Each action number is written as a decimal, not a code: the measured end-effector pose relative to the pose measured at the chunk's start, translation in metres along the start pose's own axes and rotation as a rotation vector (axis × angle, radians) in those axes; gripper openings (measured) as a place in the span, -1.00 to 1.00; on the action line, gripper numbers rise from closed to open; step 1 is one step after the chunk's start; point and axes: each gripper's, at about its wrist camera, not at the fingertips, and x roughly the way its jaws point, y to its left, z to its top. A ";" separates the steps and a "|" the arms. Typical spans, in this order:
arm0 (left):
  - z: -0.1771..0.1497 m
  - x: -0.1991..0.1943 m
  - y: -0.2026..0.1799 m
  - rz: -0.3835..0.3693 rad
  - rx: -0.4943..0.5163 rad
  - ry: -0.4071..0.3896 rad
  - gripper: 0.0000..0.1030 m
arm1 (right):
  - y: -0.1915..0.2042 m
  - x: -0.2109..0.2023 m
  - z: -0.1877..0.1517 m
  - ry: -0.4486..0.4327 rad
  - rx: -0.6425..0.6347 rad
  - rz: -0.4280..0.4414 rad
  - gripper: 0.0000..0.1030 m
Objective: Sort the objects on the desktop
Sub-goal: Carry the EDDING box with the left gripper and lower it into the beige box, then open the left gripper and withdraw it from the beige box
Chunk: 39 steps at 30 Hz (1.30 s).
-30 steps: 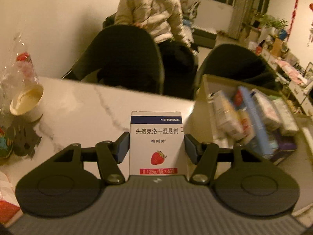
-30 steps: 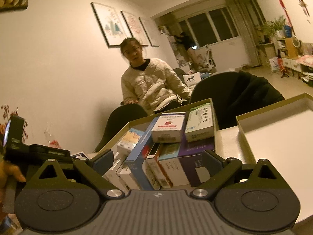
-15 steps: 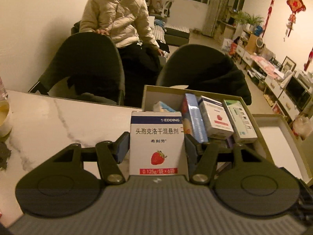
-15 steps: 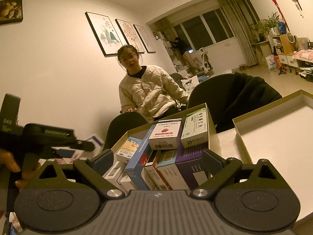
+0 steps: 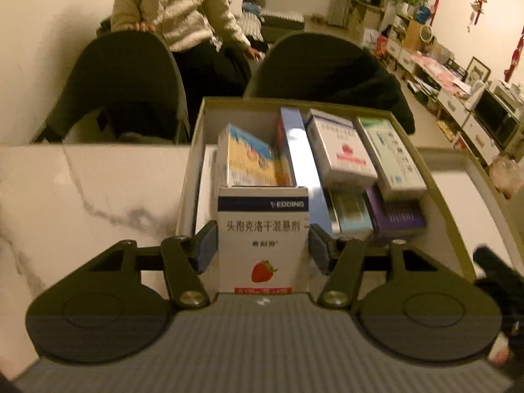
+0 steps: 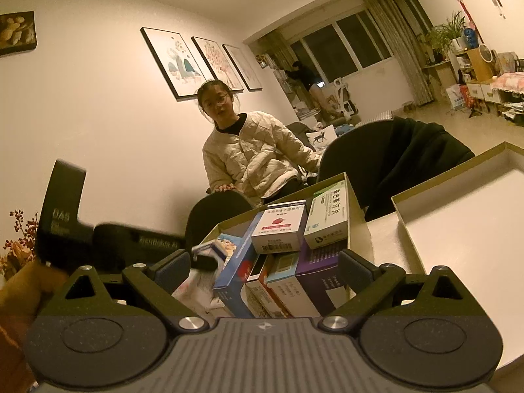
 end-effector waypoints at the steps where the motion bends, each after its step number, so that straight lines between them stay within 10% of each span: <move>1: -0.002 -0.002 0.001 -0.007 0.002 0.009 0.12 | 0.000 0.000 0.000 0.000 0.001 0.001 0.89; 14: -0.026 -0.005 0.001 -0.032 0.034 0.091 0.18 | -0.001 -0.001 0.003 -0.003 0.012 0.005 0.90; 39: -0.093 -0.094 0.015 0.037 -0.028 -0.160 0.99 | 0.003 0.010 -0.003 0.016 -0.055 -0.081 0.92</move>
